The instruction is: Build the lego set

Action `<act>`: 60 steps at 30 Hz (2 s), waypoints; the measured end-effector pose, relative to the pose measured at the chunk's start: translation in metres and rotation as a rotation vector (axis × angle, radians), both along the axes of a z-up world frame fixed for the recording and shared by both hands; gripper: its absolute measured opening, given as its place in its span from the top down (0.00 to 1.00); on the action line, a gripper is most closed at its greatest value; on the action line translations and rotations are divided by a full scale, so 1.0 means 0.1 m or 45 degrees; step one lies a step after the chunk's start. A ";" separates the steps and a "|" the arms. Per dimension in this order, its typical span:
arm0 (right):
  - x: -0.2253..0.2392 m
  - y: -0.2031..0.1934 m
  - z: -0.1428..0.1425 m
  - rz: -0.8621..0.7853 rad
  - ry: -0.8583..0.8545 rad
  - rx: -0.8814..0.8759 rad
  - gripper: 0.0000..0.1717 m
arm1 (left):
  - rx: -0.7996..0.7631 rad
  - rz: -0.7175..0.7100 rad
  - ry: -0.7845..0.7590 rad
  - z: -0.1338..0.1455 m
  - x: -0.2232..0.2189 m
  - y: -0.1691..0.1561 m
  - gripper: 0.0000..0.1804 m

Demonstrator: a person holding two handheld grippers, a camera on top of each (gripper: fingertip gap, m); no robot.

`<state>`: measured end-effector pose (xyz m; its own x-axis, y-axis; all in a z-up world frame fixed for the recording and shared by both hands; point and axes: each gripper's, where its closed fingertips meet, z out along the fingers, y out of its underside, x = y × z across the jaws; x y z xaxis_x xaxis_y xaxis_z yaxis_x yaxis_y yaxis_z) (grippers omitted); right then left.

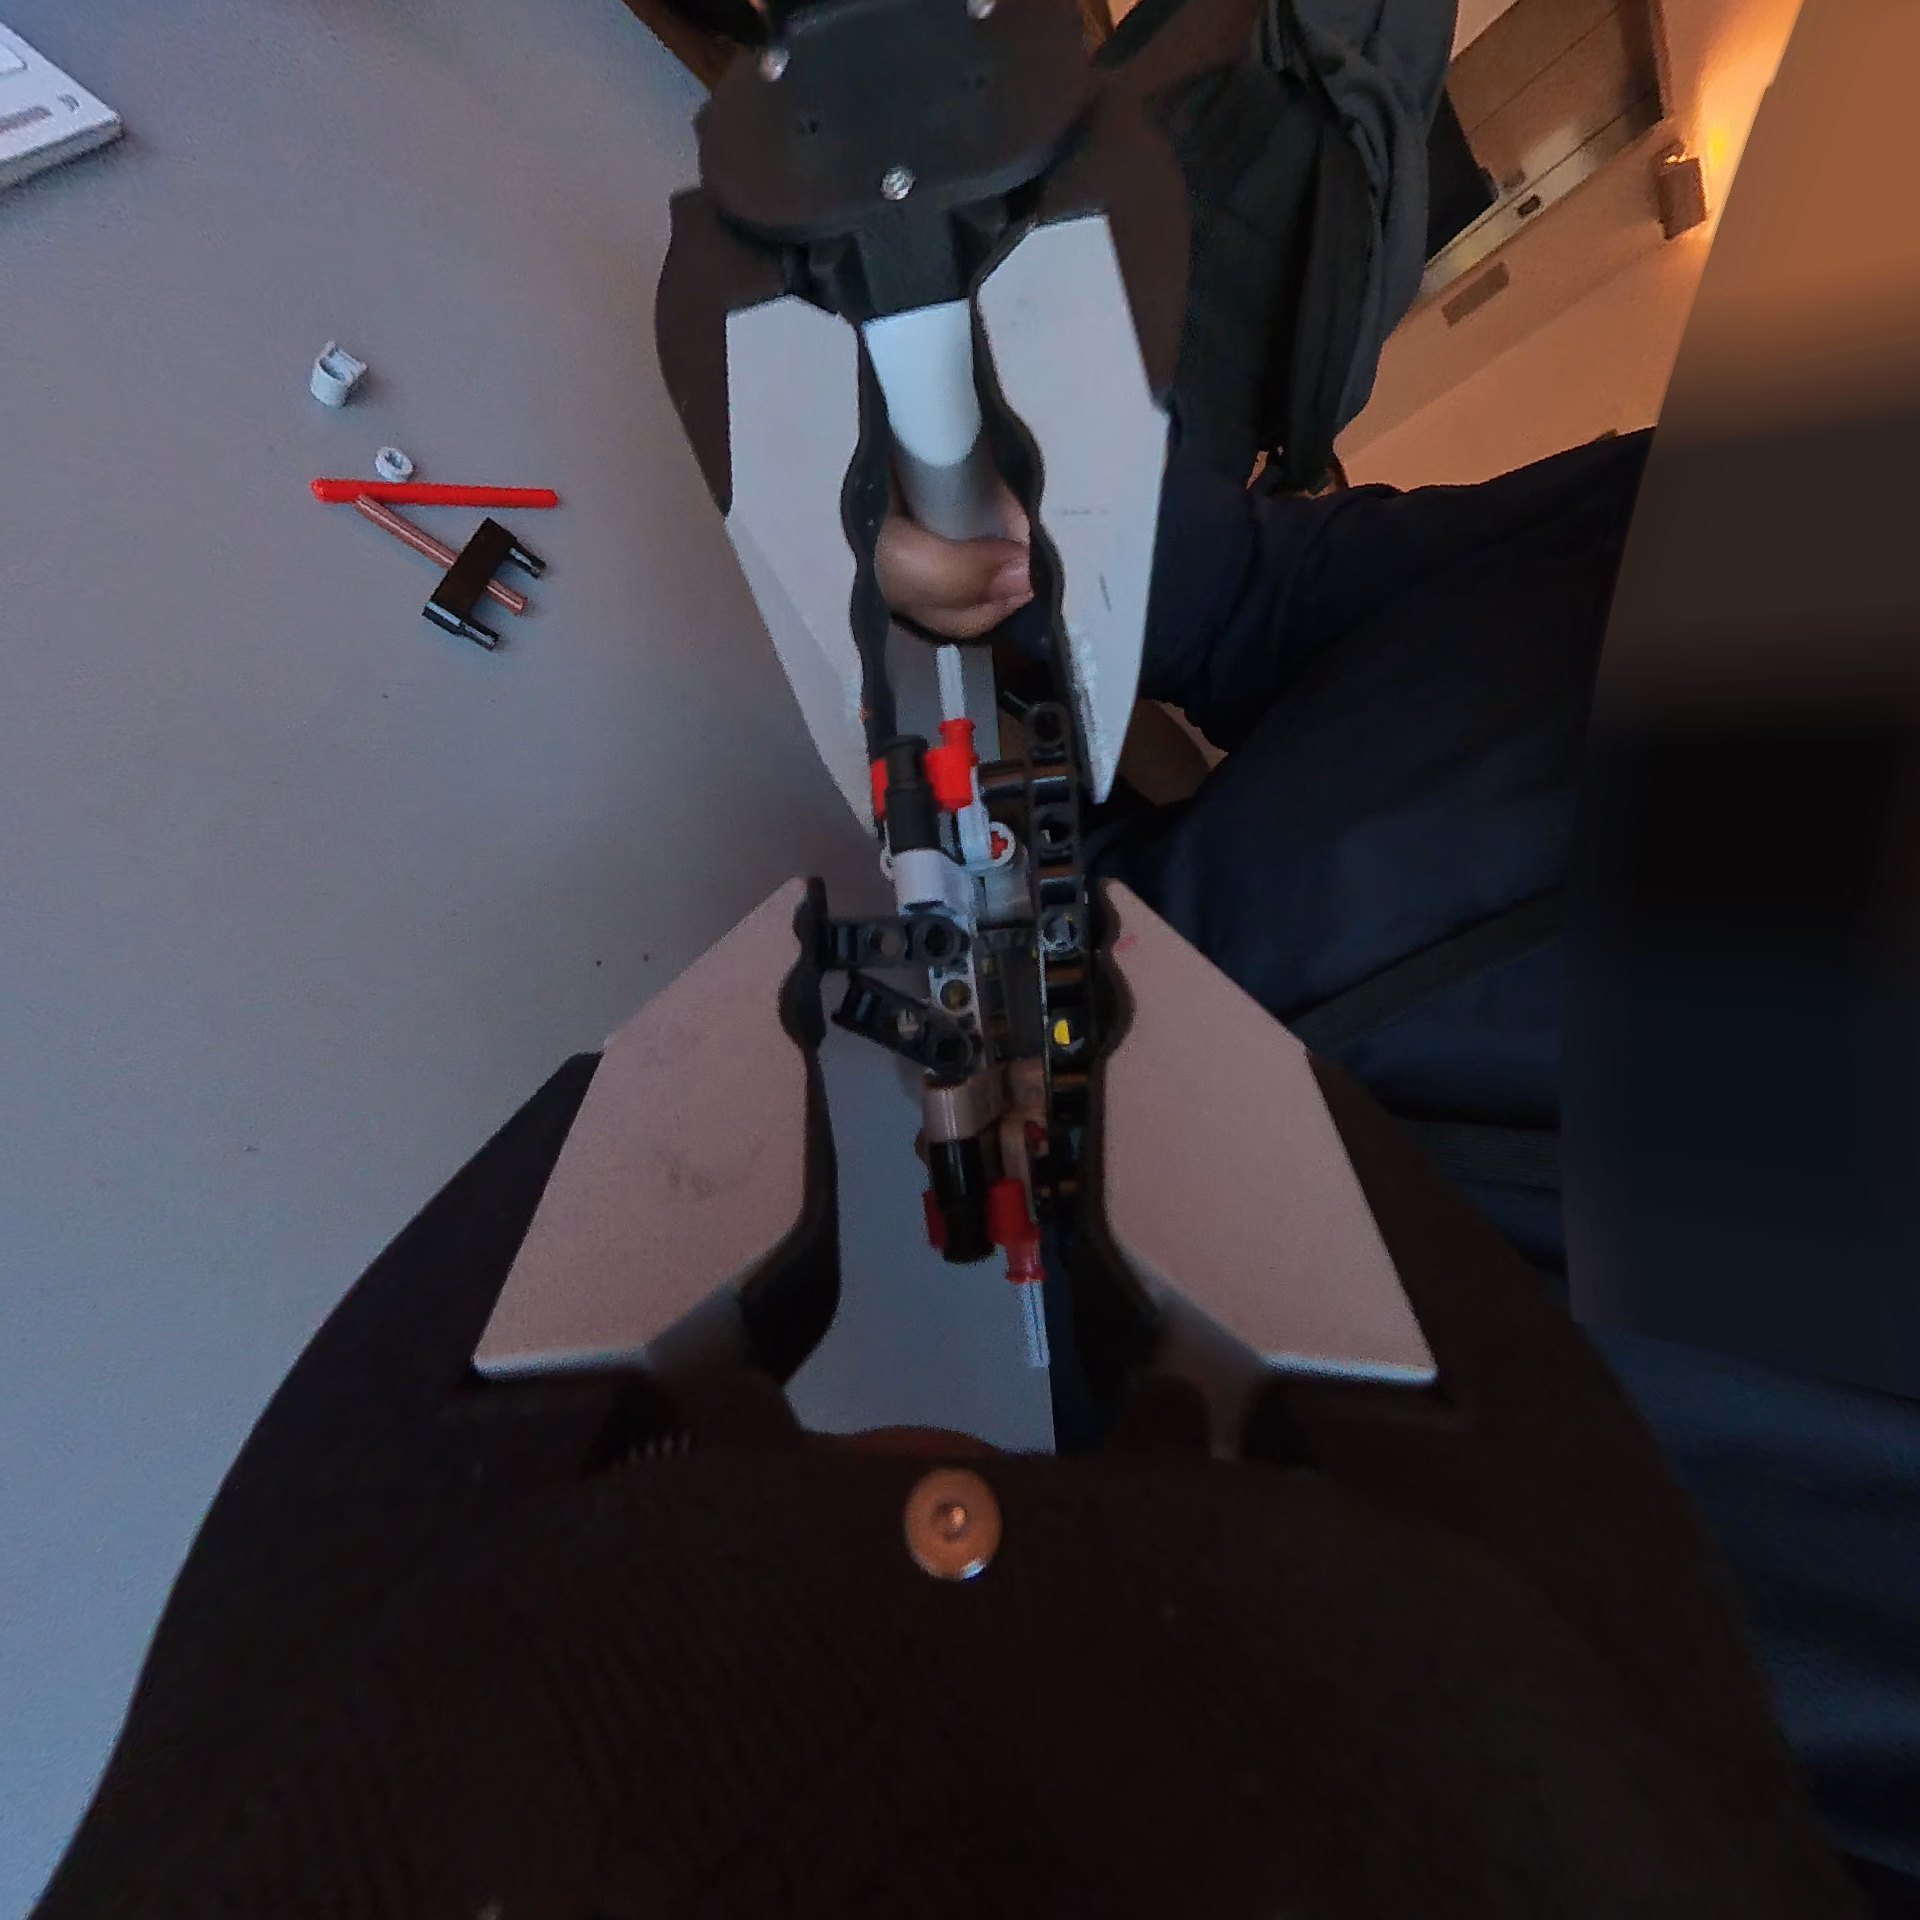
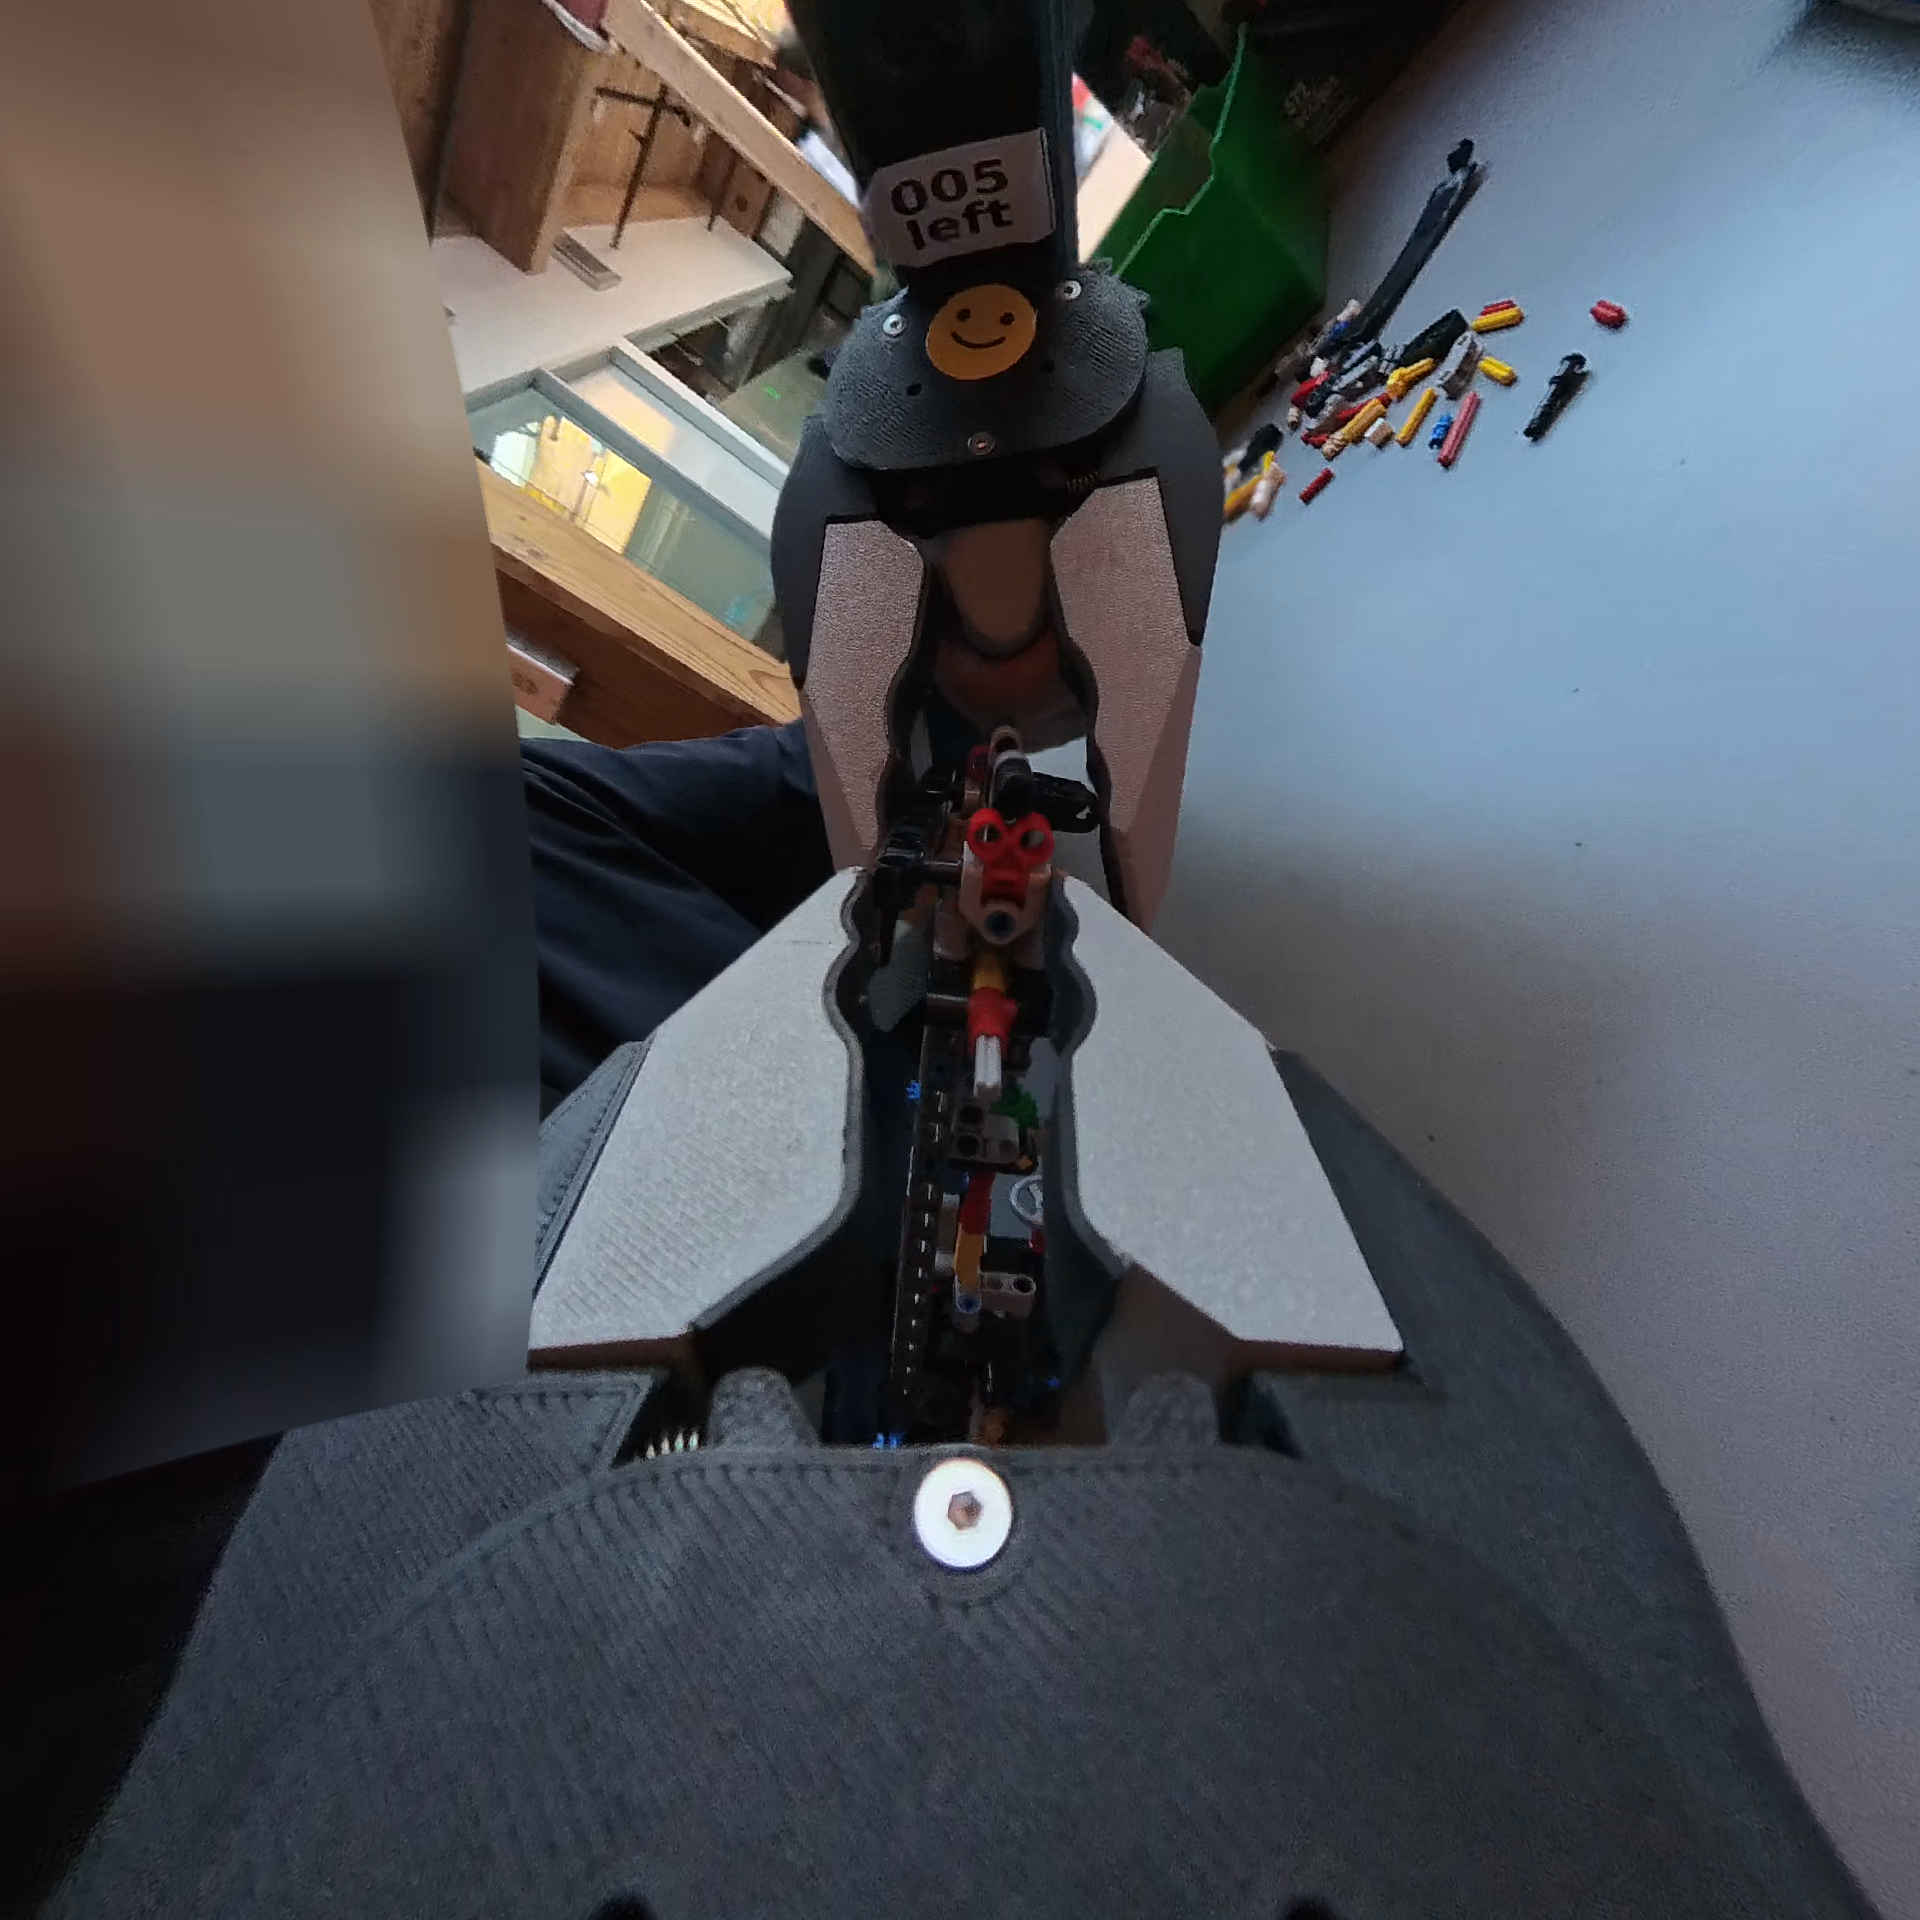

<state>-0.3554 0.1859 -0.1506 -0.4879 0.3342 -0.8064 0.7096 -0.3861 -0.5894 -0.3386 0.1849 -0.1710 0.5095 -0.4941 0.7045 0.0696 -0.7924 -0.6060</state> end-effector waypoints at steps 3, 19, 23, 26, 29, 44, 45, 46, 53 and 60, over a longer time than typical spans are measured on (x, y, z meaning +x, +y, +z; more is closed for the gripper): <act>-0.03 -0.05 -0.03 0.004 0.020 -0.024 0.83 | 0.018 0.034 0.030 -0.01 0.01 0.04 0.74; -0.11 -0.06 -0.11 0.058 0.010 -0.266 0.82 | -0.029 0.194 -0.141 -0.05 -0.03 0.08 0.77; -0.17 -0.02 -0.16 -0.036 -0.018 -0.309 0.83 | -0.071 0.240 -0.162 -0.11 -0.09 0.11 0.77; -0.13 -0.02 -0.13 0.005 -0.001 -0.254 0.83 | -0.127 0.208 -0.171 -0.09 -0.06 0.09 0.75; -0.11 -0.03 -0.09 0.045 -0.005 -0.209 0.82 | -0.113 0.170 -0.090 -0.06 -0.04 0.07 0.75; -0.20 0.02 -0.08 -0.118 -0.033 -0.413 0.81 | -0.025 0.212 -0.095 -0.08 -0.06 0.14 0.76; -0.20 0.02 -0.08 -0.135 -0.032 -0.433 0.81 | -0.024 0.212 -0.097 -0.08 -0.06 0.14 0.76; -0.20 0.02 -0.08 -0.155 -0.030 -0.453 0.80 | -0.020 0.208 -0.094 -0.08 -0.07 0.14 0.77; -0.25 0.06 -0.14 -0.275 -0.044 -0.567 0.80 | -0.049 0.197 -0.209 -0.12 -0.09 0.15 0.77; -0.28 0.10 -0.40 -0.163 -0.103 -0.254 0.83 | -0.176 0.021 -0.191 -0.37 -0.16 0.11 0.76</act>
<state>-0.3838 0.1954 -0.1910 -0.3831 0.2194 -0.8973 0.6893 -0.5788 -0.4358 -0.3544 0.1955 -0.2078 0.4011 -0.3800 0.8335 0.1644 -0.8653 -0.4736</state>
